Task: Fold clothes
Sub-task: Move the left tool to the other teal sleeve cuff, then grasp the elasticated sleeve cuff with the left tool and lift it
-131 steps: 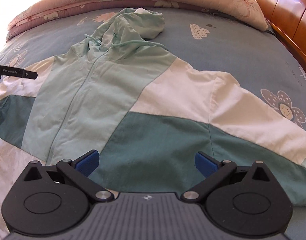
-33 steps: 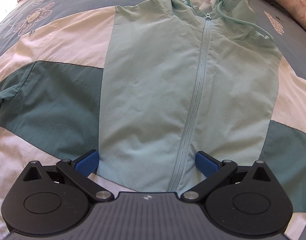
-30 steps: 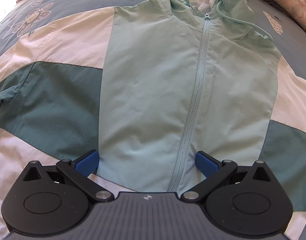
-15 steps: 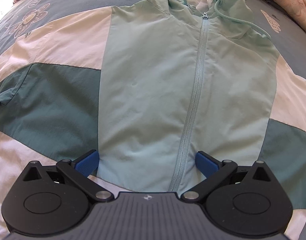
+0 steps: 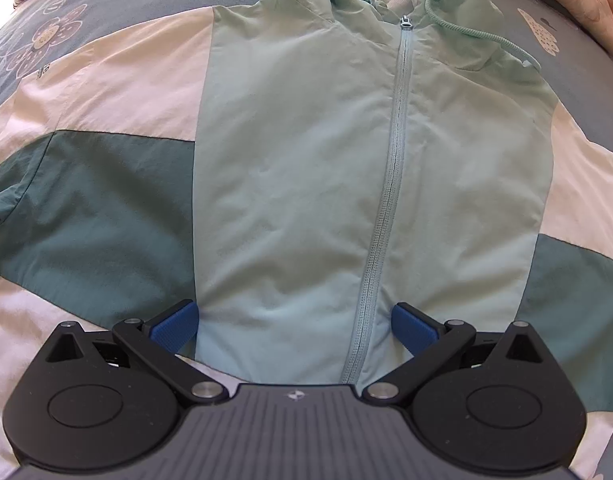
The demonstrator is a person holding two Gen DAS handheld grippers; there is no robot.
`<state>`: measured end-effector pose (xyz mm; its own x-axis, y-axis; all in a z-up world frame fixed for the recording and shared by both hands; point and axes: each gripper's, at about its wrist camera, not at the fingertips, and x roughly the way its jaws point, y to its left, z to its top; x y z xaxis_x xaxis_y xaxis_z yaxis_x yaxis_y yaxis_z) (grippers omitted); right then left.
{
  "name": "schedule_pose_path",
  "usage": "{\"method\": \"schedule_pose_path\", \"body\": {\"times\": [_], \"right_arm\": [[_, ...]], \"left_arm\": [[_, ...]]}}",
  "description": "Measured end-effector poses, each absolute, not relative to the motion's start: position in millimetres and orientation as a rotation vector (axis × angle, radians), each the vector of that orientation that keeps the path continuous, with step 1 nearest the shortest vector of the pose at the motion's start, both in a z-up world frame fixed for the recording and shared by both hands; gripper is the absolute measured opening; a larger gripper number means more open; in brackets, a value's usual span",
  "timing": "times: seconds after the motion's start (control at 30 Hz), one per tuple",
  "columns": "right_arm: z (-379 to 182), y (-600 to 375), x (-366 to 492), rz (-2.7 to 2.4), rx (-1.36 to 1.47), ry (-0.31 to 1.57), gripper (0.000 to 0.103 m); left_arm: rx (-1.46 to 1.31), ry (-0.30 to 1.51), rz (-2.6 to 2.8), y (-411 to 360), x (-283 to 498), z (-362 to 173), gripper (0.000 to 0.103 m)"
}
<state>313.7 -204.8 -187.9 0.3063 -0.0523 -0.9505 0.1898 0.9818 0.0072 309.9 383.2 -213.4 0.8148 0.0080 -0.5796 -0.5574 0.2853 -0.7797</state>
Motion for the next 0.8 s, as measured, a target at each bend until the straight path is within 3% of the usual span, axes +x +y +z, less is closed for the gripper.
{"method": "schedule_pose_path", "body": {"times": [0.33, 0.5, 0.6, 0.8], "right_arm": [[-187, -205, 310, -0.196, 0.146, 1.236, 0.103], [-187, -204, 303, -0.201, 0.14, 1.192, 0.103], [-188, -205, 299, -0.196, 0.138, 1.171, 0.103], [-189, -206, 301, -0.179, 0.137, 1.177, 0.103]], "left_arm": [[-1.062, 0.582, 0.396, 381, 333, -201, 0.074], [-0.901, 0.683, 0.458, 372, 345, -189, 0.033], [-0.842, 0.74, 0.492, 369, 345, -183, 0.023], [-0.717, 0.818, 0.525, 348, 349, -155, 0.012]]}}
